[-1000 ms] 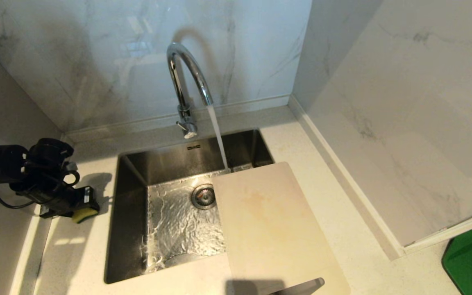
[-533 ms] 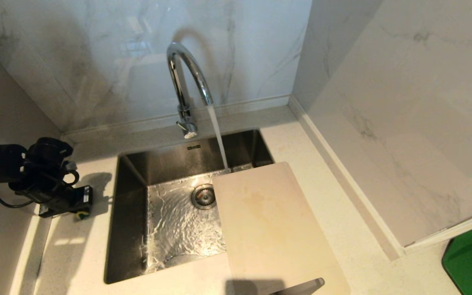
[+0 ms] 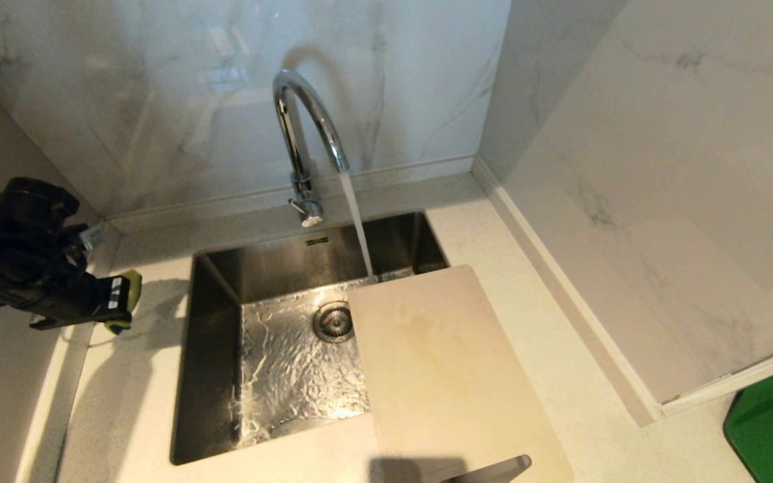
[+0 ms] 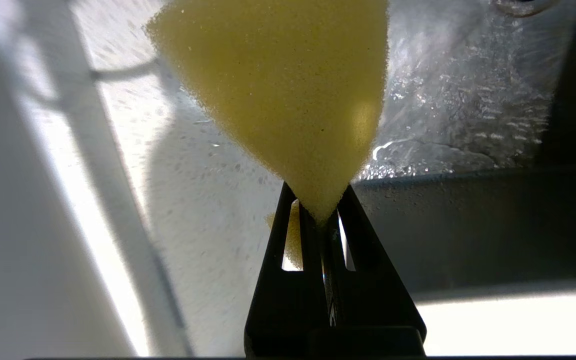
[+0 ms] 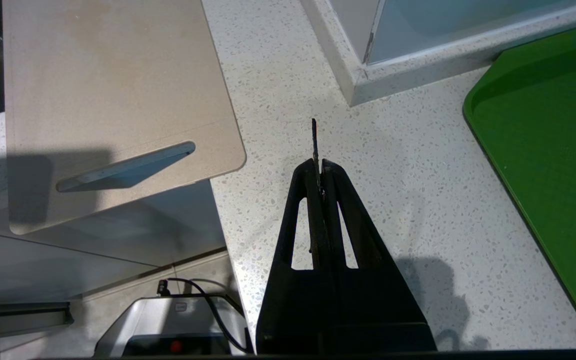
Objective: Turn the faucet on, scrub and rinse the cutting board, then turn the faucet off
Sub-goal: Pick up the cleaning cloth, then pick up the cutting board
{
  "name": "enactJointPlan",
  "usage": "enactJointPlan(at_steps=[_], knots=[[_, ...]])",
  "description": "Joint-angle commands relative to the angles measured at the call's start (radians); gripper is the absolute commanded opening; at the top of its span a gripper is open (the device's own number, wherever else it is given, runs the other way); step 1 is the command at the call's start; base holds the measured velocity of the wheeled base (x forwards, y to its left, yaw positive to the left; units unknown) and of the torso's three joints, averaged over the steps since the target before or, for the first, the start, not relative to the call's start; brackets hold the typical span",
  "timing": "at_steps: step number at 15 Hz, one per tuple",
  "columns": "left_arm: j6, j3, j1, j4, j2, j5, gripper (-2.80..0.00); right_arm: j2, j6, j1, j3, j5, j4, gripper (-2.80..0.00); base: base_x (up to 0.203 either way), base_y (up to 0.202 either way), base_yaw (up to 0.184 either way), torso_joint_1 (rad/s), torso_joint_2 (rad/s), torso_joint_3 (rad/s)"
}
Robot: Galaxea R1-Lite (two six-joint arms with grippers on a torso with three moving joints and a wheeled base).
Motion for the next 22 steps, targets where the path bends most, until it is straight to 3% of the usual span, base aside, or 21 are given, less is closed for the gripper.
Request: enactJointPlan(at_steps=[1,3,7,14,22], knots=[[0.041,0.030,-0.012,0.010,-0.178,-0.001,-2.80,-0.002,0.000,0.000,0.000,0.000,0.001,-2.80,0.000,0.000,0.000,0.000,0.00,0.000],[0.089,0.072,-0.014,0.015,-0.292,-0.003,-2.80,-0.002,0.000,0.001,0.000,0.000,0.002,-2.80,0.000,0.000,0.000,0.000,0.00,0.000],[0.126,0.101,-0.015,0.095,-0.472,-0.004,-2.80,-0.002,0.000,0.000,0.000,0.000,0.002,-2.80,0.000,0.000,0.000,0.000,0.00,0.000],[0.133,0.180,-0.052,0.224,-0.778,-0.004,-2.80,-0.002,0.000,0.000,0.000,0.000,0.001,-2.80,0.000,0.000,0.000,0.000,0.00,0.000],[0.129,0.343,-0.057,0.262,-1.180,0.003,-2.80,-0.002,0.000,0.000,0.000,0.000,0.001,-2.80,0.000,0.000,0.000,0.000,0.00,0.000]])
